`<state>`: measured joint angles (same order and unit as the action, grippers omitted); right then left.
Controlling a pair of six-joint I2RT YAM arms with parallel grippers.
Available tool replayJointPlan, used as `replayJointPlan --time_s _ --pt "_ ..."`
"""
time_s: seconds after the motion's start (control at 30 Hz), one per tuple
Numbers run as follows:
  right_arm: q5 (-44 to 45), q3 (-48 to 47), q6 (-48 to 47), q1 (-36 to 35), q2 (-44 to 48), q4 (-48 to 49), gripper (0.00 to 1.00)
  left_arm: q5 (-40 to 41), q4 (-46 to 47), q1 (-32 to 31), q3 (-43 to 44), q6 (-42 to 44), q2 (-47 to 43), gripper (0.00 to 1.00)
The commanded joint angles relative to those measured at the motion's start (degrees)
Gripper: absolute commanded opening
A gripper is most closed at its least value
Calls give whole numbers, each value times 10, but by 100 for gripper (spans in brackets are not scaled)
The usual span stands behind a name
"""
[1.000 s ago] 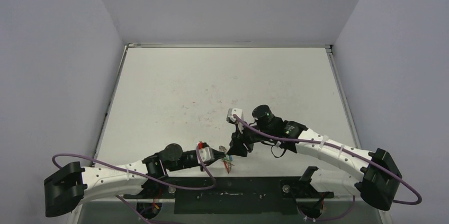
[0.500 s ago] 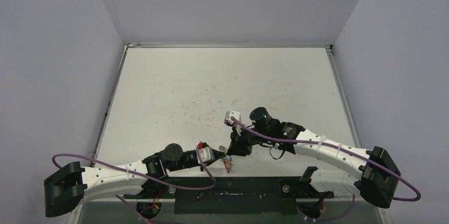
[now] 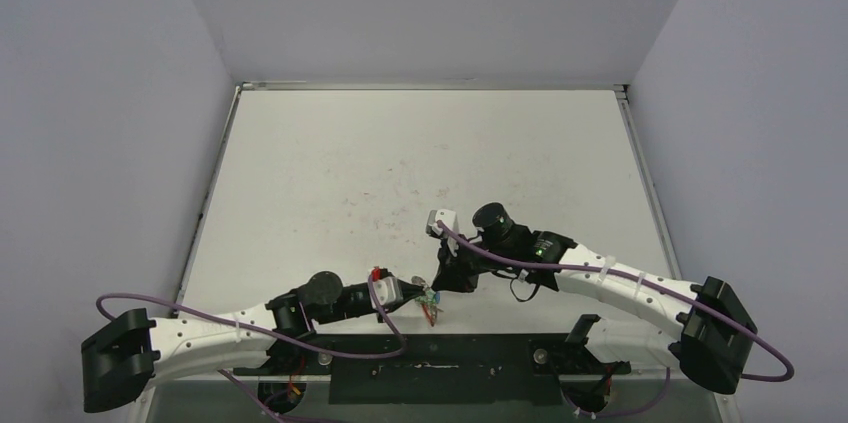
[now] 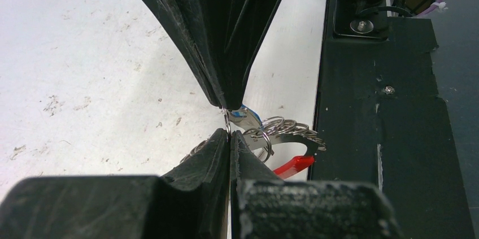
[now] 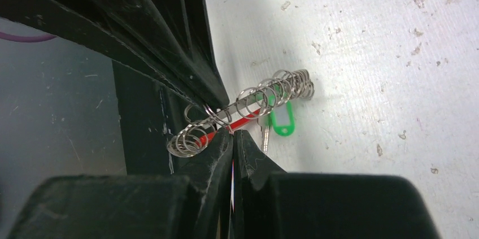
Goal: Put the keys on the keyring
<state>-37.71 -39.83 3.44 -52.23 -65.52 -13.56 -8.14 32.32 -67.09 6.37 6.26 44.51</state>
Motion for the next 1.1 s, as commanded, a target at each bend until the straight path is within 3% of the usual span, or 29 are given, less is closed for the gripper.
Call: replayJointPlan --time_s 0.0,0.33,0.57,0.83,1.07 --pt "22 13 -6 8 6 3 0 7 32 -3 4 -1 -17 0" --pt "-13 48 5 10 -12 93 1 8 35 -3 1 0 -22 0" --pt "-47 92 -7 10 19 181 15 8 41 -3 -1 -3 -18 0" --pt "-5 127 -49 10 123 183 47 6 40 -3 -1 -2 -20 0" --pt "-51 146 -88 10 137 243 50 3 41 -3 1 -2 -17 0"
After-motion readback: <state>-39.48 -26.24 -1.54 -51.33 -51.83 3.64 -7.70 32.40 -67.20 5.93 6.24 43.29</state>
